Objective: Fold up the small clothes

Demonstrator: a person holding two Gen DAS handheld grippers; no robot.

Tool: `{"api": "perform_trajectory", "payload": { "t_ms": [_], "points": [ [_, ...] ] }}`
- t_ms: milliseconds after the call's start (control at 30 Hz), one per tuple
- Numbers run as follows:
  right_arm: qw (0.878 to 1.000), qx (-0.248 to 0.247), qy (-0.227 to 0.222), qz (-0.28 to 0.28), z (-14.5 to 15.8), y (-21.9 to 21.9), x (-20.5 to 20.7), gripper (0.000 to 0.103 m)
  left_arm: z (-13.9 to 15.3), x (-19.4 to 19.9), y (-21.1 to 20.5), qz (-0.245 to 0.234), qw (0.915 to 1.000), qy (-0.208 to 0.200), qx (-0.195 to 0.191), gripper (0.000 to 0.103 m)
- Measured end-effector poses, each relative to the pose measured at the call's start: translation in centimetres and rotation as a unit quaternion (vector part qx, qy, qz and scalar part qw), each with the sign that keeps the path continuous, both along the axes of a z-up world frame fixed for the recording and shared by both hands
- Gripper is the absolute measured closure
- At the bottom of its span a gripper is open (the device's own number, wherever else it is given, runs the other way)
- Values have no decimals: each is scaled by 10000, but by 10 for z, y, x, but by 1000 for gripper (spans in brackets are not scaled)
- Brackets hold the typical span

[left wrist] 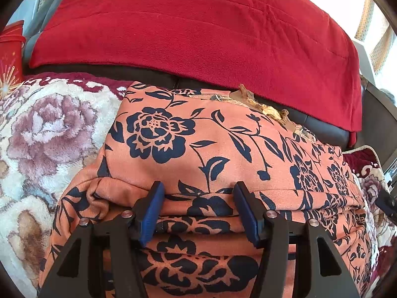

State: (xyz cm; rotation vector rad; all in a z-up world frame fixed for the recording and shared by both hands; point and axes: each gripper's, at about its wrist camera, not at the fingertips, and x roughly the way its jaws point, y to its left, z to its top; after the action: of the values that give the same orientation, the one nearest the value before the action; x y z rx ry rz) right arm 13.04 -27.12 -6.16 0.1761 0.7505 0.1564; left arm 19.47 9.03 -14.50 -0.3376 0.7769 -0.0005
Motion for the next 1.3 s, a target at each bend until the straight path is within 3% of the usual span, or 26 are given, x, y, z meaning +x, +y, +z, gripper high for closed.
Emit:
{"api": "perform_trajectory", "payload": {
  "t_ms": [67, 167, 233, 433, 867, 1300],
  "points": [
    [9999, -117, 10, -21, -13, 5, -5, 14, 0, 0, 1, -4, 10000, -13, -37, 43],
    [9985, -182, 487, -163, -56, 1, -3, 12, -1, -1, 3, -10, 9999, -38, -108, 43],
    [9993, -20, 303, -203, -51, -2, -9, 12, -1, -2, 4, -10, 9999, -51, -148, 43],
    [9994, 32, 336, -55, -54, -1, -7, 4, -1, -1, 2, -22, 10000, -31, -78, 42],
    [9994, 216, 263, -54, -59, 0, 0, 4, 0, -4, 9, -191, 9982, -197, -537, 29],
    [9993, 258, 250, -80, -58, 0, -2, 4, 0, -4, 7, -230, 9982, -188, -511, 26]
  ]
}}
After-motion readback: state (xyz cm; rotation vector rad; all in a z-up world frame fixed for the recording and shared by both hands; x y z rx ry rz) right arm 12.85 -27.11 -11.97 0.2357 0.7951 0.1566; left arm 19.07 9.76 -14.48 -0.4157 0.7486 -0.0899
